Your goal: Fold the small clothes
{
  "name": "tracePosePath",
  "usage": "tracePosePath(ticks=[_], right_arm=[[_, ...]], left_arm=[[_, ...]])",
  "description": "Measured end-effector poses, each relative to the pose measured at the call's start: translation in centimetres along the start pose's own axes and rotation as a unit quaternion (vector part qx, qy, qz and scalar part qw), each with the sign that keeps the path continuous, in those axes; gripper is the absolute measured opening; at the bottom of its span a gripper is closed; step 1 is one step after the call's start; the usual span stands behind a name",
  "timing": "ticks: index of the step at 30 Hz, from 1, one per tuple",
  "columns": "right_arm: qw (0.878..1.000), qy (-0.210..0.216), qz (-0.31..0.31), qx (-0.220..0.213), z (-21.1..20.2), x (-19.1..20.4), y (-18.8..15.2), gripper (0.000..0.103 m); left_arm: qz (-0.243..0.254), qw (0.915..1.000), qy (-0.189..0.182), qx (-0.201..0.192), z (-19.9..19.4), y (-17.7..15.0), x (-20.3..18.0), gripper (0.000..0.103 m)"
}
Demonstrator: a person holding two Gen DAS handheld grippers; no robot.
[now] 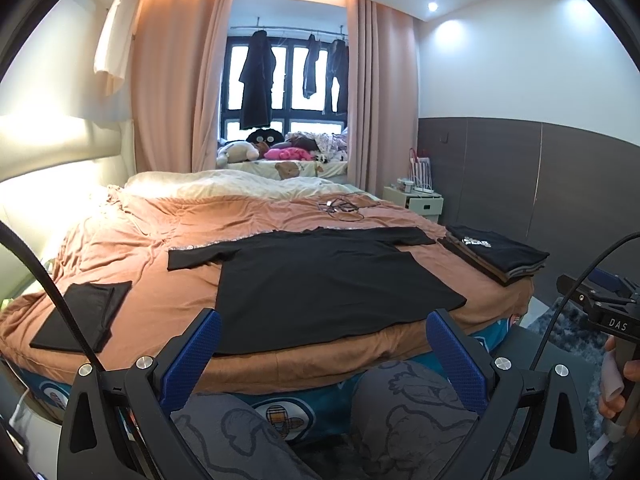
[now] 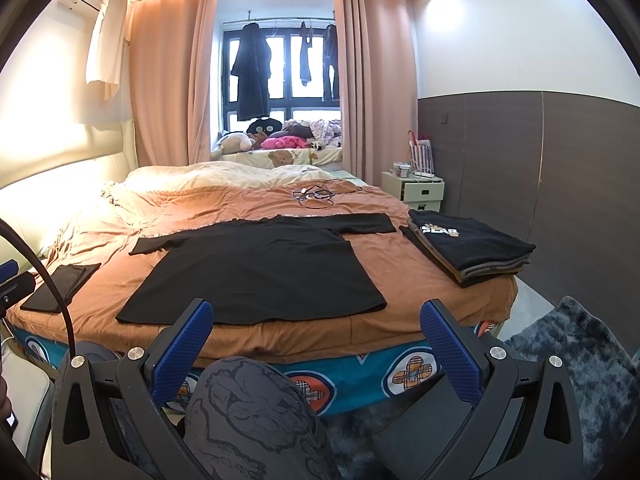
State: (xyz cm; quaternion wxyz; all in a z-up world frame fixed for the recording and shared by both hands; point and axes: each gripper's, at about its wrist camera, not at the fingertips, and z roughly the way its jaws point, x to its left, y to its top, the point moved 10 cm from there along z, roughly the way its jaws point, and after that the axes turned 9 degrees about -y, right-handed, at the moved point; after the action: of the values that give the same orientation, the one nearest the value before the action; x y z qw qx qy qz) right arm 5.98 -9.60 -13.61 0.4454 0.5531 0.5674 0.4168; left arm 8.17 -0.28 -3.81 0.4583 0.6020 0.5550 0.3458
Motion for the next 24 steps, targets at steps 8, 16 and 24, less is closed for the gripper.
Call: tracePosePath(ticks=[8,16,24], right_arm=[[1.000,0.001,0.001,-0.001,-0.18,-0.09,0.12,0.103],[1.000,0.003,0.000,0.002,-0.35,-0.15,0.21,0.103],[1.000,0.003,0.001,-0.001,-0.59,-0.30,0.18,0.103]], left_arm=[[0.001,1.0000,-0.001,-0.002,-0.50,-0.13,-0.05,0.103],[0.001,1.0000,0.000,-0.002,-0.67,-0.14,-0.16,0.103],[0.000,1.0000,0.003,-0.003,-0.97,-0.43,0.03,0.103]])
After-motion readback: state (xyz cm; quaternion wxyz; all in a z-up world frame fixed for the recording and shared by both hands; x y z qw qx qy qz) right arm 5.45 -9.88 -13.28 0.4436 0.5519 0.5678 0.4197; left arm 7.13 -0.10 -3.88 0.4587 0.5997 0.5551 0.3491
